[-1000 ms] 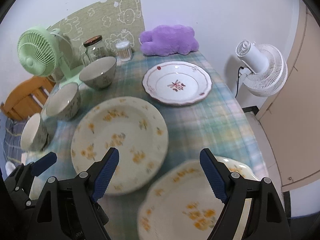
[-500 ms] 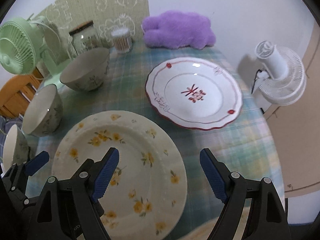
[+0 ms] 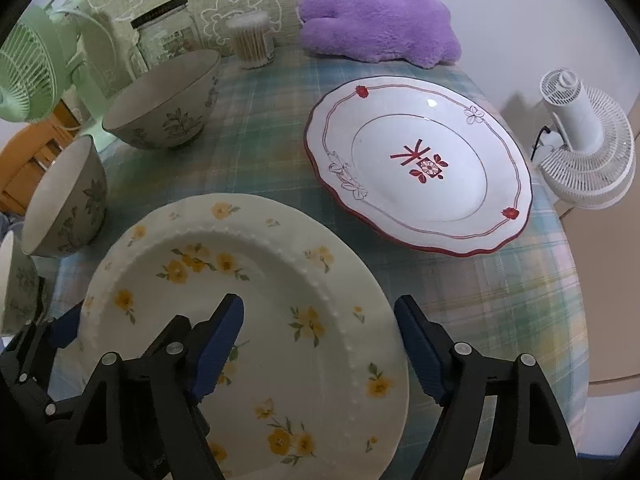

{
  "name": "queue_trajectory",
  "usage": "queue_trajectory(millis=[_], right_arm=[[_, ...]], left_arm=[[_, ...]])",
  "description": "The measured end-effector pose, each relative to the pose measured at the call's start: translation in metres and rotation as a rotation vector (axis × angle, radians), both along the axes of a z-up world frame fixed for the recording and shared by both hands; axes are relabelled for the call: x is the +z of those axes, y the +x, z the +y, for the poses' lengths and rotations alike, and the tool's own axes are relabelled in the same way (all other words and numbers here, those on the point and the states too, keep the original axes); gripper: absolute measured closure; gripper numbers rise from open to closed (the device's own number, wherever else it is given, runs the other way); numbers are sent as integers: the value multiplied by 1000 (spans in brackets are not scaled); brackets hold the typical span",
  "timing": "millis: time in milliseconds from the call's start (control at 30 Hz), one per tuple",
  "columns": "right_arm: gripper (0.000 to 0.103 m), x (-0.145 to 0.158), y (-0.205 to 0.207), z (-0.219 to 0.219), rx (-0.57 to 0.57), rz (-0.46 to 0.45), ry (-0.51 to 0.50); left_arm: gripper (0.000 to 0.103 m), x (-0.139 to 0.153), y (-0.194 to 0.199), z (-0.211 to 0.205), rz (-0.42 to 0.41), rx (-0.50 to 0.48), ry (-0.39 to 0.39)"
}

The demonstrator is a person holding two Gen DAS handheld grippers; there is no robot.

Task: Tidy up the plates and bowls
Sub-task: 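Grasp the rim of the beaded-rim yellow-flower plate with both grippers, then lift the beaded-rim plate and carry it toward the scalloped plate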

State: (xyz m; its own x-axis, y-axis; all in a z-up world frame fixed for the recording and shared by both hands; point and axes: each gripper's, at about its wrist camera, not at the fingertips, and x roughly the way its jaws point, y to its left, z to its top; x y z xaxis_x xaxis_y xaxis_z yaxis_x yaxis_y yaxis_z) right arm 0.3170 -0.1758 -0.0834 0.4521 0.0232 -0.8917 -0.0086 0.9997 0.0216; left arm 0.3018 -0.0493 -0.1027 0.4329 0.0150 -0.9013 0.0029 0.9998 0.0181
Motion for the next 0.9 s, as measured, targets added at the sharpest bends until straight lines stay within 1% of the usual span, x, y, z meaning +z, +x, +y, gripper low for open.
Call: queue_trajectory(millis=[67, 100, 167, 300, 500, 700, 733, 900], right_arm=[[24, 1, -2, 0, -6, -1, -1], [25, 2, -3, 1, -12, -2, 4], [27, 5, -6, 4, -33, -5, 1], [28, 7, -16, 16, -17, 3, -25], [30, 8, -42, 34, 1, 9, -12], [36, 7, -70, 56, 46, 18, -7], [39, 6, -75, 59, 59, 15, -14], [40, 2, -85, 71, 114, -10, -85]], left_arm=[[23, 1, -1, 4, 8, 15, -10], [26, 1, -1, 6, 9, 20, -11], [28, 3, -5, 9, 4, 16, -2], [28, 4, -15, 19, 10, 0, 16], [28, 5, -41, 43, 34, 12, 17], [28, 3, -69, 63, 46, 15, 19], [28, 3, -73, 64, 43, 14, 22], [27, 2, -85, 67, 16, 10, 13]])
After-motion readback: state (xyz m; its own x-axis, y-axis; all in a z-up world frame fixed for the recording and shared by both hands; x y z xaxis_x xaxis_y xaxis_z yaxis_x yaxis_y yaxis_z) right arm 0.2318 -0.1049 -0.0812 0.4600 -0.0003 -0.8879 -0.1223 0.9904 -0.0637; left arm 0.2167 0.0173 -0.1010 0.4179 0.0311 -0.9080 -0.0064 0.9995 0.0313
